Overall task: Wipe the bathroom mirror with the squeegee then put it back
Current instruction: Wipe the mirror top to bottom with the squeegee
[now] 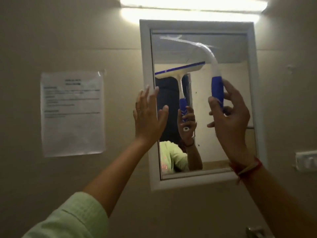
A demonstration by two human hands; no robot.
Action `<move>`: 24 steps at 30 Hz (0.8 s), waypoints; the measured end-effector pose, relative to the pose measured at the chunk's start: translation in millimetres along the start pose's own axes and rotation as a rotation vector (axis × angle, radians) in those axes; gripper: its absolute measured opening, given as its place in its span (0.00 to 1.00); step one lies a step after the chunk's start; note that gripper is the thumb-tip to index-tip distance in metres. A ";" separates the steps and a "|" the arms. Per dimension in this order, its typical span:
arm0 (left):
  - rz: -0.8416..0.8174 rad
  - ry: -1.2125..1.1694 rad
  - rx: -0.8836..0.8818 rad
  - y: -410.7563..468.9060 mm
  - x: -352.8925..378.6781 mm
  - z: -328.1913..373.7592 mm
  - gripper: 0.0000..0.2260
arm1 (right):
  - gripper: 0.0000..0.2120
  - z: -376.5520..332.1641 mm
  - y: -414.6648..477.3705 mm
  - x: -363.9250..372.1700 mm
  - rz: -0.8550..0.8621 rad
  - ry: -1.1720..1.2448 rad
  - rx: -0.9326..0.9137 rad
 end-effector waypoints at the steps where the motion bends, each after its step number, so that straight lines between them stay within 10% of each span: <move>1: 0.019 0.015 -0.025 10.5 6.1 -2.4 0.24 | 0.23 1.6 7.5 2.8 0.002 -0.012 0.006; 24: 0.191 -0.003 -0.133 26.4 26.2 -24.7 0.20 | 0.22 3.5 41.3 89.7 0.049 -0.303 -0.214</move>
Point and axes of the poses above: each hand's wrist, its own y-axis towards the middle knuckle, its own x-axis out of the palm, z = x × y, the point moved 2 cm from there along y, towards the middle knuckle, and after that the axes turned 8 degrees about z, right-handed, at the moved point
